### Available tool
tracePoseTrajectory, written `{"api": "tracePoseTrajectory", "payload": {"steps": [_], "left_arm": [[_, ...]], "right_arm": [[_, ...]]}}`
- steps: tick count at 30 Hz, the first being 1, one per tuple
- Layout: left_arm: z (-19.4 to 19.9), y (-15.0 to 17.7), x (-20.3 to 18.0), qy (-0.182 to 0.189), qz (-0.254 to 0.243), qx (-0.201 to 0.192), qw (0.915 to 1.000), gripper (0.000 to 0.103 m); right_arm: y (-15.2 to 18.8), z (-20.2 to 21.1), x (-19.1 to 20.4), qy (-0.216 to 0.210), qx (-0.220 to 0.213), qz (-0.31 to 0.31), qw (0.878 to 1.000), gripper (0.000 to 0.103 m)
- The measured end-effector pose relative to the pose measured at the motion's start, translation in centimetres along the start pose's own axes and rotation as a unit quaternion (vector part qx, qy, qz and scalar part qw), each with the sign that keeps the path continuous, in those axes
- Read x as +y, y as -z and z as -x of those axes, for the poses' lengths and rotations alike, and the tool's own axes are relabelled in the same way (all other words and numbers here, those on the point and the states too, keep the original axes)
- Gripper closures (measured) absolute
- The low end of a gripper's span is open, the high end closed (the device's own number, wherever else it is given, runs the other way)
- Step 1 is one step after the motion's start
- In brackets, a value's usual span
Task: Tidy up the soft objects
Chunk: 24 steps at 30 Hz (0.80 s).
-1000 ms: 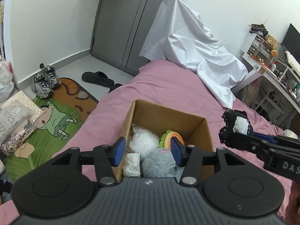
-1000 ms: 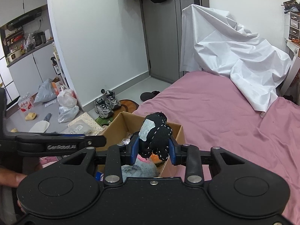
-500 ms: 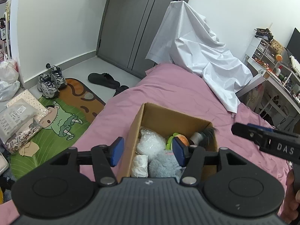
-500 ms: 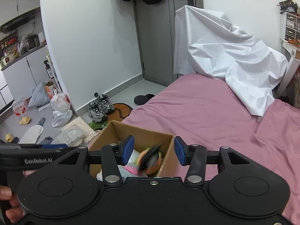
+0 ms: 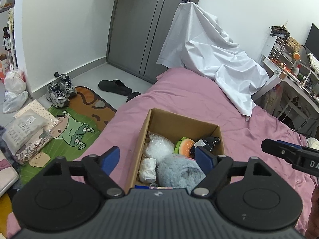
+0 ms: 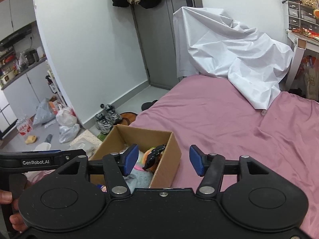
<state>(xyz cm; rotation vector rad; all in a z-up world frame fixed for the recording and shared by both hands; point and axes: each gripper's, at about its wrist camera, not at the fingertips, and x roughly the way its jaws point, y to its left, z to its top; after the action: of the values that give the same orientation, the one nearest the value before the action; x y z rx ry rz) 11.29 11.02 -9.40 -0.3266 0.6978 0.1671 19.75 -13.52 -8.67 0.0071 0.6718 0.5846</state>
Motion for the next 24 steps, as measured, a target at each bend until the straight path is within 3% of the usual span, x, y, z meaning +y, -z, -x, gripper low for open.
{"api": "tracePoseTrajectory", "payload": {"steps": [7, 17, 24], "left_arm": [[2.4, -0.3, -1.0, -0.001, -0.01, 0.006, 0.9999, 0.011], [5.9, -0.6, -3.9, 0.014, -0.043, 0.022, 0.9987, 0.004], [8.4, -0.5, -5.7, 0.003, -0.061, 0.01, 0.9981, 0.001]], "right_arm": [[0.0, 1.7, -0.7, -0.017, 0.005, -0.014, 1.0, 0.035], [-1.1, 5.6, -2.1, -0.036, 0.0, -0.038, 0.999, 0.007], [-1.6, 8.3, -3.4, -0.046, 0.016, -0.05, 0.998, 0.0]]}}
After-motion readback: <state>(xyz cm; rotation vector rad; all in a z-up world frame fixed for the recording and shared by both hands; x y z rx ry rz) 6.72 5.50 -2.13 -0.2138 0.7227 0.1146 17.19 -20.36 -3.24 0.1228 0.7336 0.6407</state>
